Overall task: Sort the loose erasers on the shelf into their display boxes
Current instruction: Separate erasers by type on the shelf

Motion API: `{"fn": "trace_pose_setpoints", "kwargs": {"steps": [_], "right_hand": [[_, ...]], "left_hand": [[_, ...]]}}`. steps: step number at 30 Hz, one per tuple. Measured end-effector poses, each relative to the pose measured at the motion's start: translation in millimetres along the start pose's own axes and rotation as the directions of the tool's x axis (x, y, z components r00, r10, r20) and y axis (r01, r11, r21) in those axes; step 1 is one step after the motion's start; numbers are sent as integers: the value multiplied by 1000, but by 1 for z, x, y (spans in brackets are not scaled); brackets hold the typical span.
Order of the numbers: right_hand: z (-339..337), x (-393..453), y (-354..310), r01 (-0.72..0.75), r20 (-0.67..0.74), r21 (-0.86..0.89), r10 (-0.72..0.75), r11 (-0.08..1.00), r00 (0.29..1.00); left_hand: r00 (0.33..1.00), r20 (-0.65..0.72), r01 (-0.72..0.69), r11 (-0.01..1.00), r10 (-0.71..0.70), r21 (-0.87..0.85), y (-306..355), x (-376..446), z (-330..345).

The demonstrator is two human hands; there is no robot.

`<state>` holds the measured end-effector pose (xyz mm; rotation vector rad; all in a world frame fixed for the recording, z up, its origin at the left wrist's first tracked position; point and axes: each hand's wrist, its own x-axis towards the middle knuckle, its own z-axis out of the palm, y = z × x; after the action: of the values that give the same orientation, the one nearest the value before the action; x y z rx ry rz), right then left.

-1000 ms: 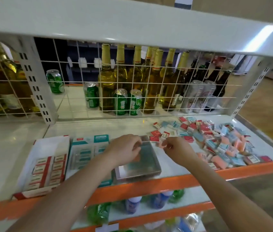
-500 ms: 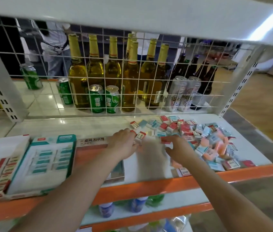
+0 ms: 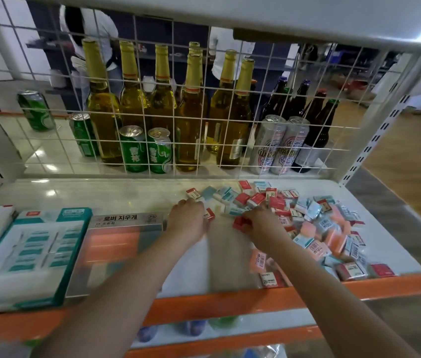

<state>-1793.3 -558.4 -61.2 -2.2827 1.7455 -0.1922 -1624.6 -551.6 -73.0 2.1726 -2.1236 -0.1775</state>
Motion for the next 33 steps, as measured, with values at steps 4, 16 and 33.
{"fn": "trace_pose_setpoints", "kwargs": {"steps": [4, 16, 33], "right_hand": [[0, 1, 0, -31, 13, 31, 30, 999, 999], [4, -30, -13, -33, -64, 209, 47, 977, 997], [4, -30, -25, -51, 121, 149, 33, 988, 992]], "left_hand": [[999, 3, -41, 990, 42, -138, 1, -8, -4], [998, -36, -59, 886, 48, -461, -10, -30, -14], [998, 42, 58, 660, -40, -749, -30, -48, -7]]}}
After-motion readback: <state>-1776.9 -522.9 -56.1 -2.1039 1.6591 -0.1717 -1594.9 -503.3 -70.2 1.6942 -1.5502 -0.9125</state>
